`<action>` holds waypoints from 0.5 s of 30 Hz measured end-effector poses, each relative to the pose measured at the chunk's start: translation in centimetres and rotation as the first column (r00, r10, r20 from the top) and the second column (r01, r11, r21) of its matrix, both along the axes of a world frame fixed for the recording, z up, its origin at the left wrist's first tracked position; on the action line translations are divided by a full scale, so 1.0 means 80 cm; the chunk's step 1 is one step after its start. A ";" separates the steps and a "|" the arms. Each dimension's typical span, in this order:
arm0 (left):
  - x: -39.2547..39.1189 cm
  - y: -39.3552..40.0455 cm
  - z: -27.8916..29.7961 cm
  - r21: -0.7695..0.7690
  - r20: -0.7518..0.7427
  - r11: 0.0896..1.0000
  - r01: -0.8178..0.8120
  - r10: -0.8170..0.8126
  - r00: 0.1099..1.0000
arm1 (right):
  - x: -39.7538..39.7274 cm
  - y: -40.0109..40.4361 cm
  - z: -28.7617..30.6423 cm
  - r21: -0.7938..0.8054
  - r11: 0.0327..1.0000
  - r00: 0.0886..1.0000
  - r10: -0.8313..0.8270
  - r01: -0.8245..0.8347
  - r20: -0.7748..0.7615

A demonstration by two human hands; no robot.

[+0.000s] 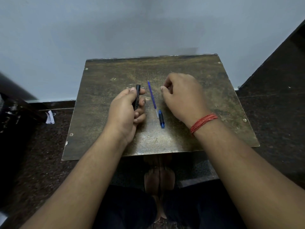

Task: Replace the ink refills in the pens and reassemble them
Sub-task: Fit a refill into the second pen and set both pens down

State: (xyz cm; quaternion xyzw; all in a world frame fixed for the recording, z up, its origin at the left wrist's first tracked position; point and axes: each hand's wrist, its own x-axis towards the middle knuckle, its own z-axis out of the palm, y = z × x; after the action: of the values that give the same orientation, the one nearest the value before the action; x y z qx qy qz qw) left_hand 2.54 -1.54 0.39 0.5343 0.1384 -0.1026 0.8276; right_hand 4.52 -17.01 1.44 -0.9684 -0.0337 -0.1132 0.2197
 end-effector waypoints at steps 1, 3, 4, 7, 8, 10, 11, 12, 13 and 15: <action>0.001 0.001 0.000 -0.021 -0.015 1.000 -0.012 0.012 1.000 | -0.002 0.006 -0.002 -0.042 0.999 1.000 0.020 -0.020 -0.003; 0.002 0.002 0.000 -0.060 -0.038 0.998 -0.029 0.027 0.999 | -0.004 0.017 -0.006 -0.120 0.992 0.999 0.036 -0.037 -0.013; 0.003 0.003 0.000 -0.080 -0.045 0.996 -0.035 0.031 0.998 | -0.005 0.022 -0.008 -0.151 0.988 0.999 0.031 -0.033 -0.016; 0.004 0.003 0.001 -0.120 -0.056 0.991 -0.052 0.046 0.997 | -0.006 0.034 -0.014 -0.221 0.975 1.000 -0.010 0.009 -0.002; 0.004 0.002 0.002 -0.123 -0.057 0.991 -0.057 0.050 0.997 | -0.006 0.038 -0.016 -0.241 0.970 1.000 -0.025 0.025 0.006; 0.004 0.001 0.002 -0.128 -0.056 0.990 -0.066 0.059 0.997 | -0.005 0.043 -0.018 -0.275 0.960 0.999 -0.049 0.052 0.020; 0.004 0.001 0.003 -0.131 -0.056 0.989 -0.071 0.064 0.996 | -0.004 0.046 -0.020 -0.292 0.954 0.998 -0.058 0.064 0.030; 0.004 0.001 0.004 -0.134 -0.056 0.988 -0.075 0.068 0.996 | -0.003 0.049 -0.021 -0.310 0.948 0.997 -0.067 0.077 0.041; 0.004 0.000 0.004 -0.136 -0.057 0.988 -0.079 0.072 0.996 | -0.002 0.053 -0.023 -0.328 0.940 0.996 -0.078 0.091 0.052; 0.004 0.000 0.005 -0.141 -0.056 0.986 -0.083 0.075 0.996 | 0.001 0.058 -0.025 -0.348 0.930 0.993 -0.097 0.115 0.068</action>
State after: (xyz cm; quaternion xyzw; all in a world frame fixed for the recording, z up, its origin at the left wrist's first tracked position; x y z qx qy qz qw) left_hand 2.86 -1.52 0.82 0.4646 0.1727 -0.0930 0.8635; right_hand 4.56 -12.35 -0.54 -0.9894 -0.0065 -0.1409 0.0357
